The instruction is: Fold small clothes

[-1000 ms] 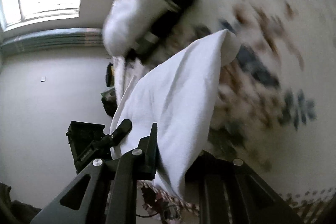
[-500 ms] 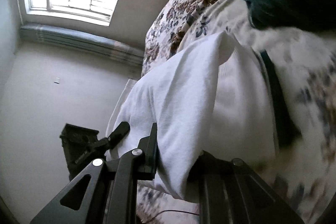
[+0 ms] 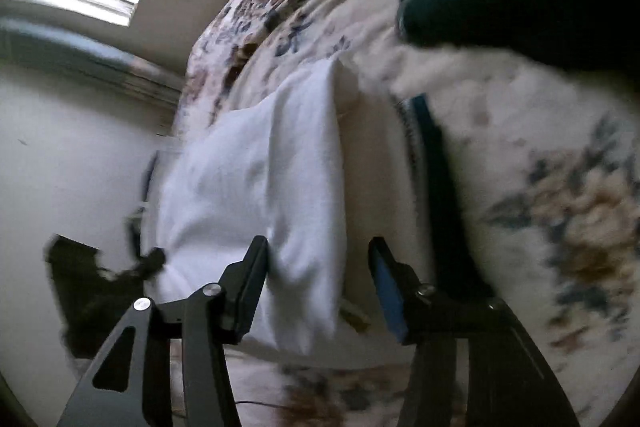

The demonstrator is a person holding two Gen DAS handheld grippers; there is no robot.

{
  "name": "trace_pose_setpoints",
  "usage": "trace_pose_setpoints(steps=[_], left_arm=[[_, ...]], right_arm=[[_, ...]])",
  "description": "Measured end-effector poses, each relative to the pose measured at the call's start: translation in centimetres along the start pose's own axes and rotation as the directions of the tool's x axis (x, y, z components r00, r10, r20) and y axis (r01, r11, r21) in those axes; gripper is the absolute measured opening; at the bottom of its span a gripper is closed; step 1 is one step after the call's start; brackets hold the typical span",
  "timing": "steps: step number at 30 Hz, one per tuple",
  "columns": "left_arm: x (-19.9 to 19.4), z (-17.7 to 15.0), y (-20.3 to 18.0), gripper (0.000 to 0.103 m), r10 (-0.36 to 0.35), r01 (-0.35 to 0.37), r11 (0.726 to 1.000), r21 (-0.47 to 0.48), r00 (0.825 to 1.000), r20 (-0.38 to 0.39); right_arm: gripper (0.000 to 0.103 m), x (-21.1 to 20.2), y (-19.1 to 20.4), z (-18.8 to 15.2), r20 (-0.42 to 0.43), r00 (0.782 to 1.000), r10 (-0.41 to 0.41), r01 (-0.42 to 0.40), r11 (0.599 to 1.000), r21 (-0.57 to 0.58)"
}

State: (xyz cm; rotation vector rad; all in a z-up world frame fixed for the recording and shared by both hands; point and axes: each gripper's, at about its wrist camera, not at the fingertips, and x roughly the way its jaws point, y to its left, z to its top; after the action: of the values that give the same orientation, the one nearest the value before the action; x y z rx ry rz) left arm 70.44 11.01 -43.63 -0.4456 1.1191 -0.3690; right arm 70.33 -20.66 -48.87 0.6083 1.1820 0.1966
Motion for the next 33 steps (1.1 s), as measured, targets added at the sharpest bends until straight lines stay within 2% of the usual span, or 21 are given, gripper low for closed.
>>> trace_pose_setpoints(steps=[1,3,4,5,6,8,10,13,15,19,22,25,30,33], left_arm=[[0.0,0.2,-0.5,0.039,0.044,-0.044,0.999,0.015,0.999,0.001],[-0.5,0.1,-2.2,0.056,0.152,-0.153,0.987,0.057,0.988,0.016],[-0.6,0.2,-2.7,0.074,0.19,-0.191,0.979,0.071,0.982,0.025],[-0.6,0.0,-3.3,0.086,0.214,-0.216,0.973,0.086,0.976,0.033],[-1.0,-0.4,-4.2,0.089,0.241,-0.245,0.963,0.113,0.969,0.045],[-1.5,-1.3,-5.3,0.093,0.311,-0.318,0.935,0.159,0.948,0.069],[-1.9,-2.2,-6.5,0.1,0.365,-0.377,0.904,0.2,0.926,0.093],[-3.4,-3.4,-7.8,0.1,0.385,-0.4,0.892,0.212,0.916,0.108],[-4.6,-4.0,-8.4,0.1,0.389,-0.404,0.89,0.211,0.915,0.108],[-7.9,-4.9,-10.4,0.1,0.391,-0.411,0.887,0.211,0.911,0.134],[-11.3,-6.0,-12.1,0.1,0.386,-0.414,0.887,0.206,0.908,0.16],[-15.1,-7.4,-13.9,0.1,0.376,-0.411,0.889,0.204,0.907,0.191],[-22.2,-10.4,-17.1,0.1,0.373,-0.43,0.876,0.216,0.891,0.26],[-26.2,-12.4,-18.7,0.1,0.362,-0.431,0.874,0.224,0.886,0.289]], right_arm=[[0.054,0.0,0.5,0.0,0.001,0.999,-0.035,0.035,0.999,-0.017],[0.054,-0.9,1.9,-0.1,0.034,0.99,-0.135,0.137,0.989,-0.064],[0.059,-1.6,2.7,-0.3,0.057,0.98,-0.191,0.196,0.977,-0.087],[0.069,-2.5,3.3,-0.7,0.084,0.964,-0.251,0.259,0.96,-0.107],[0.075,-3.1,3.8,-1.2,0.101,0.951,-0.293,0.304,0.945,-0.12],[0.102,-4.3,4.7,-2.0,0.116,0.914,-0.39,0.403,0.906,-0.129],[0.103,-5.5,5.5,-3.1,0.151,0.875,-0.46,0.48,0.867,-0.137],[0.103,-8.0,6.4,-5.0,0.198,0.821,-0.535,0.565,0.811,-0.151],[0.103,-9.6,7.0,-5.8,0.221,0.8,-0.557,0.593,0.791,-0.151],[0.103,-13.5,8.6,-7.3,0.253,0.787,-0.562,0.606,0.782,-0.147],[0.103,-18.0,10.7,-9.0,0.295,0.779,-0.553,0.608,0.782,-0.138],[0.103,-23.0,13.1,-11.1,0.35,0.762,-0.545,0.615,0.778,-0.129],[0.103,-30.2,16.7,-14.8,0.404,0.759,-0.511,0.6,0.79,-0.127],[0.103,-34.6,18.7,-17.6,0.443,0.75,-0.491,0.597,0.791,-0.134]])
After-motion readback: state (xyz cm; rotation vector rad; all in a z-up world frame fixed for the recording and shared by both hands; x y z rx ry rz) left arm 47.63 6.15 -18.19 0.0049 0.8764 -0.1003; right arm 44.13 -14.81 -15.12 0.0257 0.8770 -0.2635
